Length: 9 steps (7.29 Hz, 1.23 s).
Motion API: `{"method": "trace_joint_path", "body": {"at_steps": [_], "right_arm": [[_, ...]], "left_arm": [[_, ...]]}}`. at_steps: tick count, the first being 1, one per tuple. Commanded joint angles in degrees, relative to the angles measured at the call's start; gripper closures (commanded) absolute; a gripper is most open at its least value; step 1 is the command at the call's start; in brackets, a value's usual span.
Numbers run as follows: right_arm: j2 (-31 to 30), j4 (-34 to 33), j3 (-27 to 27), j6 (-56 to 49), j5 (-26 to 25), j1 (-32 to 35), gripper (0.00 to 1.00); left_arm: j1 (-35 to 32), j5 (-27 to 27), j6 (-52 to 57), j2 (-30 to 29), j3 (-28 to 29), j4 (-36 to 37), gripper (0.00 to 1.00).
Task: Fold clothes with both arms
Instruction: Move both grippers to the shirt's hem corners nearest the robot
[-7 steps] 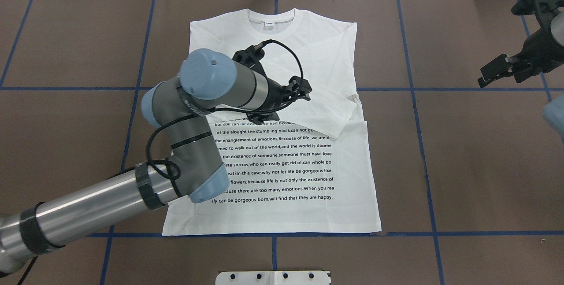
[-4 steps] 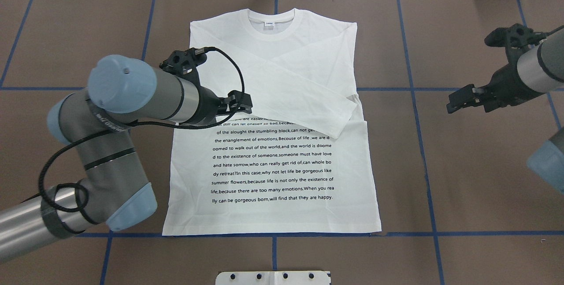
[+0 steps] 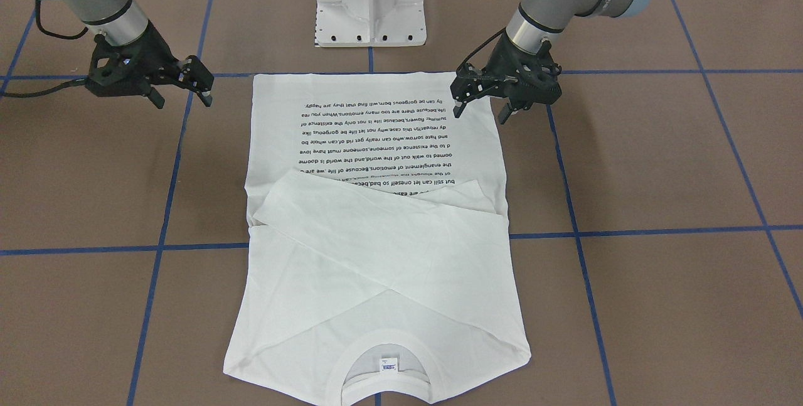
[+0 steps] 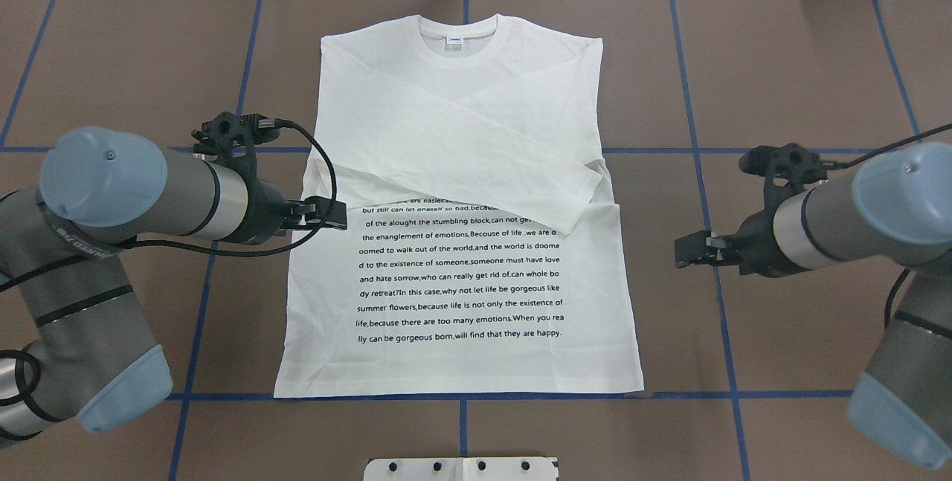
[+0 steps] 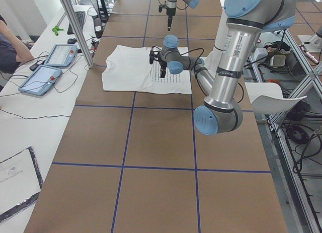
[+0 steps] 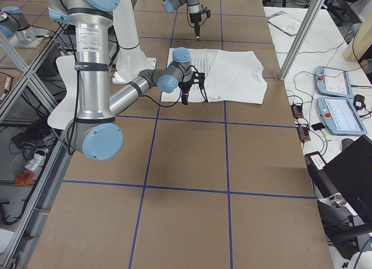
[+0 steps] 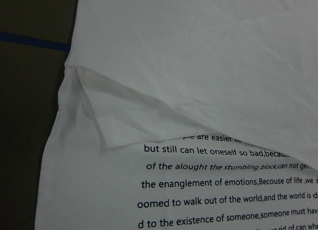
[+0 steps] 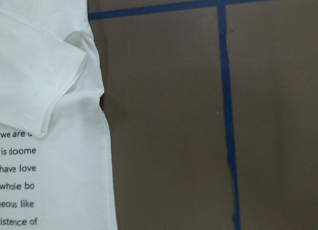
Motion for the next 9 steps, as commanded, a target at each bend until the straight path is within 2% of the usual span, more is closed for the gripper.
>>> {"method": "trace_joint_path", "body": {"at_steps": [1, 2, 4, 6, 9], "right_arm": [[0.5, 0.1, 1.1, 13.4, -12.3, -14.4, 0.0], [0.5, 0.1, 0.9, 15.4, -13.1, -17.5, 0.0], [1.1, 0.1, -2.3, 15.6, -12.7, -19.6, 0.01], [4.6, -0.6, -5.5, 15.7, -12.6, -20.3, 0.02], [5.3, -0.7, -6.0, 15.8, -12.4, -20.4, 0.19]], "left_arm": [[0.4, 0.8, 0.0, 4.2, -3.2, -0.5, 0.0], [0.4, 0.7, 0.0, 4.8, -5.0, -0.5, 0.0], [0.6, 0.5, -0.4, 4.7, -5.7, -0.5, 0.0], [0.6, 0.4, -0.4, 4.5, -6.1, -0.6, 0.0], [0.6, 0.5, -0.4, 4.6, -5.9, -0.6, 0.0]]}}
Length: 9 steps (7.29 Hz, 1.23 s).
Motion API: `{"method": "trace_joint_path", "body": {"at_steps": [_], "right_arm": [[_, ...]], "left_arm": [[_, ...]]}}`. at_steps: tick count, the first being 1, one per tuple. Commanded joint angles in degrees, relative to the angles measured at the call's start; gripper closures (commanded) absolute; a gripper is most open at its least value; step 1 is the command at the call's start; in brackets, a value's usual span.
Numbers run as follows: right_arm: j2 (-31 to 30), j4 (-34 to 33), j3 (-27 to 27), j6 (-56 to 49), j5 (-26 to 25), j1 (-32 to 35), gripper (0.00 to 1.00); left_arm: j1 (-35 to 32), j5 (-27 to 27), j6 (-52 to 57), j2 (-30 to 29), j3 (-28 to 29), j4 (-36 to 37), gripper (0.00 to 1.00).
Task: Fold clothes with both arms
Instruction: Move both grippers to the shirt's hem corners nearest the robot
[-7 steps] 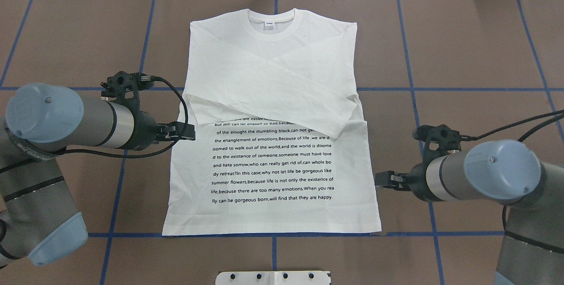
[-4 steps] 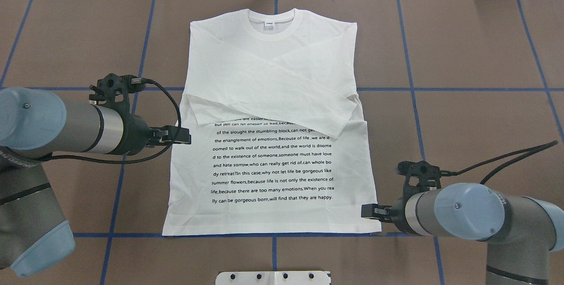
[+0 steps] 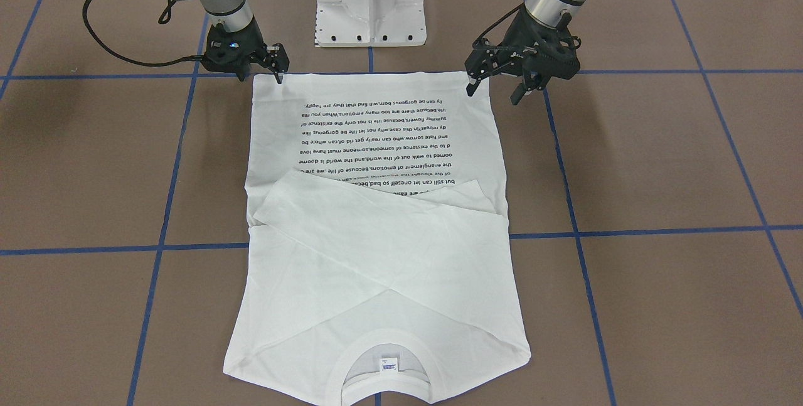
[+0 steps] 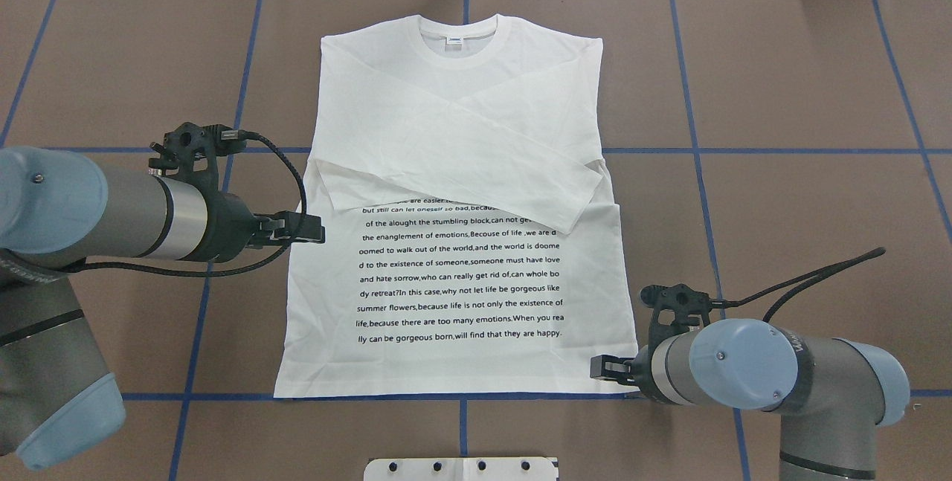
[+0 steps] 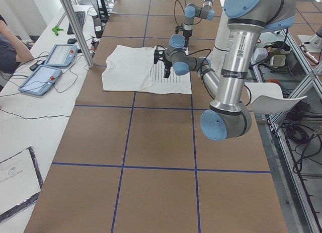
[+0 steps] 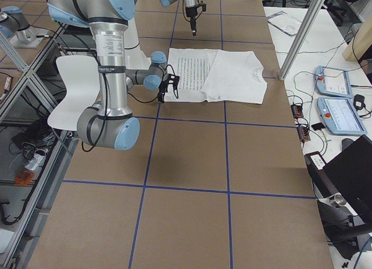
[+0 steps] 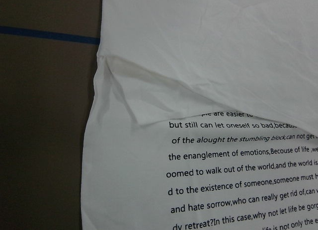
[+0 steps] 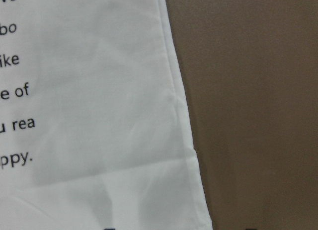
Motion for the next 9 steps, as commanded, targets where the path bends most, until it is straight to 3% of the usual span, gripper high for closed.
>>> {"method": "trace_joint_path", "body": {"at_steps": [1, 5, 9], "right_arm": [[-0.2, -0.1, 0.1, 0.1, 0.0, 0.2, 0.24], [-0.5, -2.0, 0.4, 0.1, 0.2, 0.5, 0.24], [0.2, -3.0, 0.3, 0.1, 0.6, 0.2, 0.31]], "left_arm": [[0.0, 0.0, 0.0, 0.3, 0.2, 0.0, 0.0], [0.0, 0.0, 0.1, -0.2, 0.2, 0.0, 0.0], [-0.1, 0.0, 0.1, -0.1, 0.1, 0.0, 0.0]]}}
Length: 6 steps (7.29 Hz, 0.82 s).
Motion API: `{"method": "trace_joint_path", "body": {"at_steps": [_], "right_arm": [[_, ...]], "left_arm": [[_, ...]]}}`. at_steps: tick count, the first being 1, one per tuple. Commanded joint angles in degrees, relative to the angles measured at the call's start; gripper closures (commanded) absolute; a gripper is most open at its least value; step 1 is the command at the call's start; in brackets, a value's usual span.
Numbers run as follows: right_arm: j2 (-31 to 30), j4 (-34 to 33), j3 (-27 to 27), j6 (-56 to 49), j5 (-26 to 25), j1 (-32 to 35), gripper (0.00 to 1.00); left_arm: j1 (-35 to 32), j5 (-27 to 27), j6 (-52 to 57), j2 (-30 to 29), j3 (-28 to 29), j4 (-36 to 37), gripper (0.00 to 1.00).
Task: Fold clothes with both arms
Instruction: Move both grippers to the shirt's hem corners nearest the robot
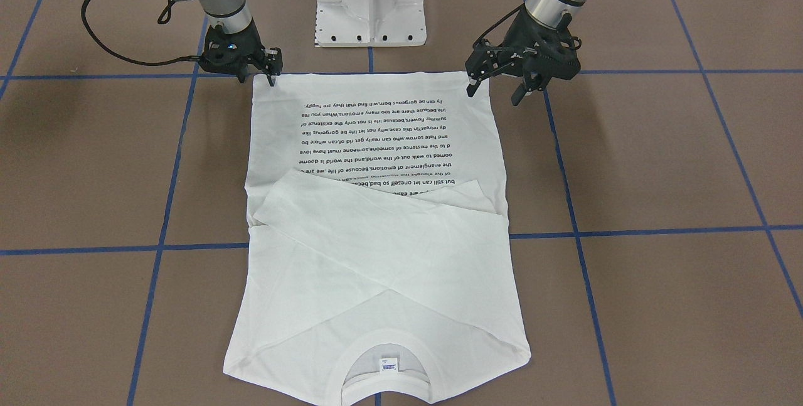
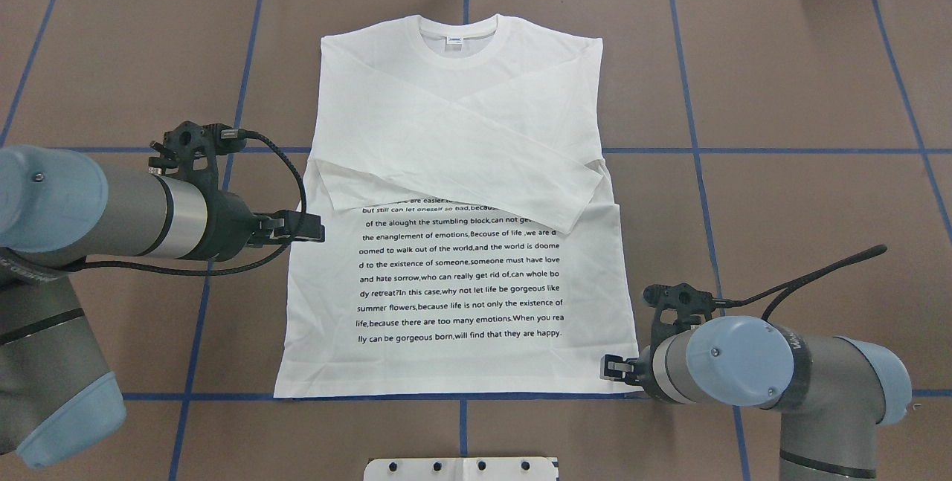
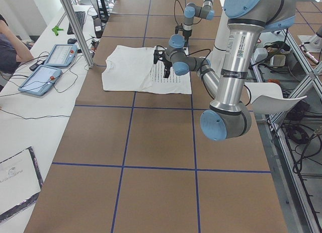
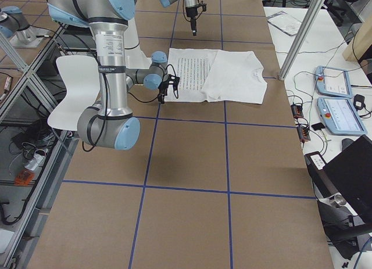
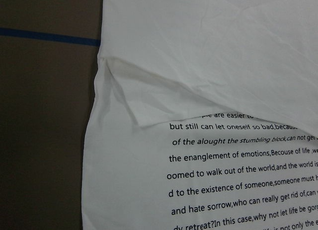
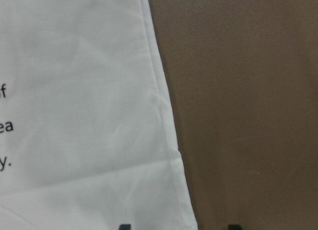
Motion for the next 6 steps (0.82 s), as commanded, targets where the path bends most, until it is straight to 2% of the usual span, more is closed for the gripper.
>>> {"method": "trace_joint_path", "body": {"at_steps": [1, 2, 3, 4, 6], "right_arm": [[0.1, -0.1, -0.1, 0.0, 0.2, -0.2, 0.35], [0.2, -0.1, -0.2, 0.0, 0.2, -0.2, 0.5], [0.3, -0.1, -0.4, 0.0, 0.2, -0.2, 0.7], [0.3, -0.1, -0.2, 0.0, 0.3, -0.2, 0.8], [0.4, -0.1, 0.0, 0.0, 0.6, -0.2, 0.86]], "left_arm": [[0.0, 0.0, 0.0, 0.0, 0.0, 0.0, 0.0], [0.0, 0.0, 0.0, 0.0, 0.0, 0.0, 0.0], [0.0, 0.0, 0.0, 0.0, 0.2, 0.0, 0.0], [0.0, 0.0, 0.0, -0.1, 0.2, 0.0, 0.0], [0.0, 0.1, 0.0, 0.0, 0.2, 0.1, 0.0]]}}
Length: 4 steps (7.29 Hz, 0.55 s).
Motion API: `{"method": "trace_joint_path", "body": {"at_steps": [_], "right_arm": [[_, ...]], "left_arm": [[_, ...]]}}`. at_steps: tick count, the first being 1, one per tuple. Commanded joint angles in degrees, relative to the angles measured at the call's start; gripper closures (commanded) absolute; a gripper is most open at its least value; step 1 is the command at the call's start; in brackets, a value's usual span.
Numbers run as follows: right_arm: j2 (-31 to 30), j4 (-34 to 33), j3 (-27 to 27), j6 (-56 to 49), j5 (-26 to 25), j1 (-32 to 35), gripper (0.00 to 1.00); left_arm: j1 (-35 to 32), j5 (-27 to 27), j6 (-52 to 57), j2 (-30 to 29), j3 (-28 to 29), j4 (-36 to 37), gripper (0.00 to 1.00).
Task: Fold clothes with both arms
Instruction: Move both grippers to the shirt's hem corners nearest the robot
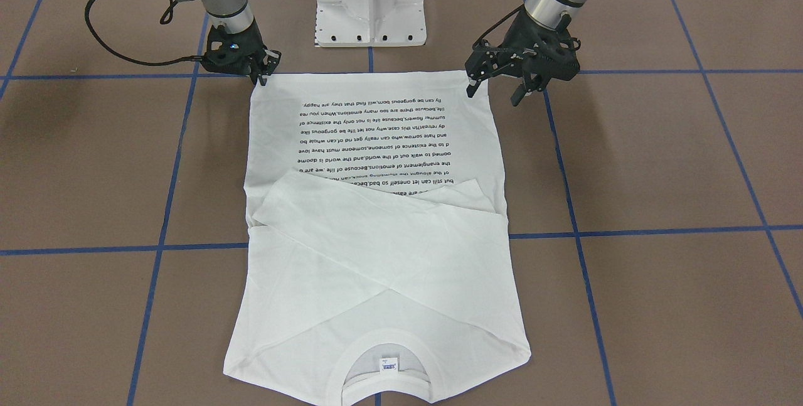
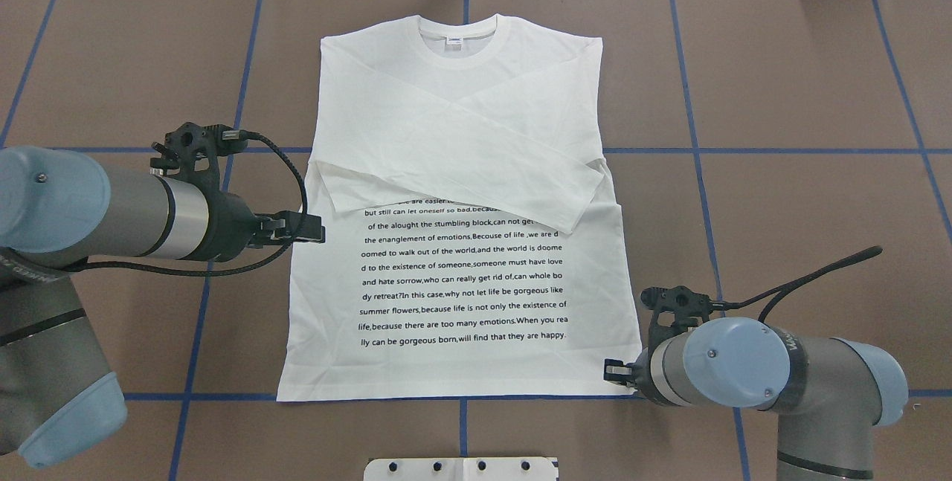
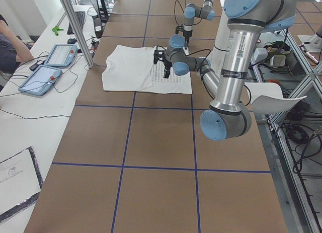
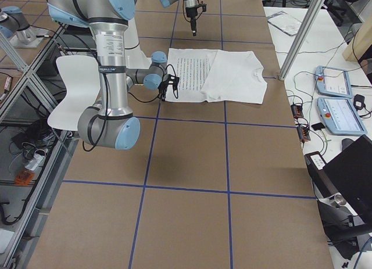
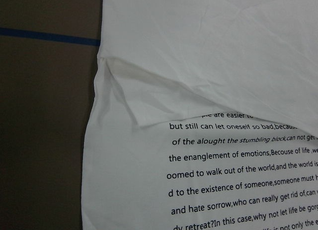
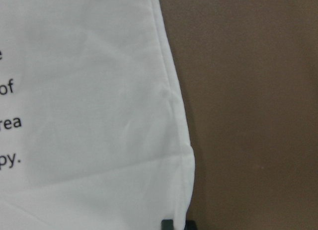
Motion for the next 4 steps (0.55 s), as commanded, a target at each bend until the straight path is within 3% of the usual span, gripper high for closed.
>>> {"method": "trace_joint_path", "body": {"at_steps": [1, 2, 4], "right_arm": [[0.1, 0.0, 0.7, 0.0, 0.4, 0.1, 0.94], [0.4, 0.0, 1.1, 0.0, 0.4, 0.1, 1.0], [0.4, 0.1, 2.3, 0.0, 0.3, 0.3, 1.0]], "left_arm": [[0.0, 0.1, 0.0, 0.1, 0.1, 0.0, 0.0], [0.0, 0.1, 0.0, 0.1, 0.2, 0.0, 0.0], [0.5, 0.1, -0.2, 0.1, 1.0, 0.7, 0.0]]}}
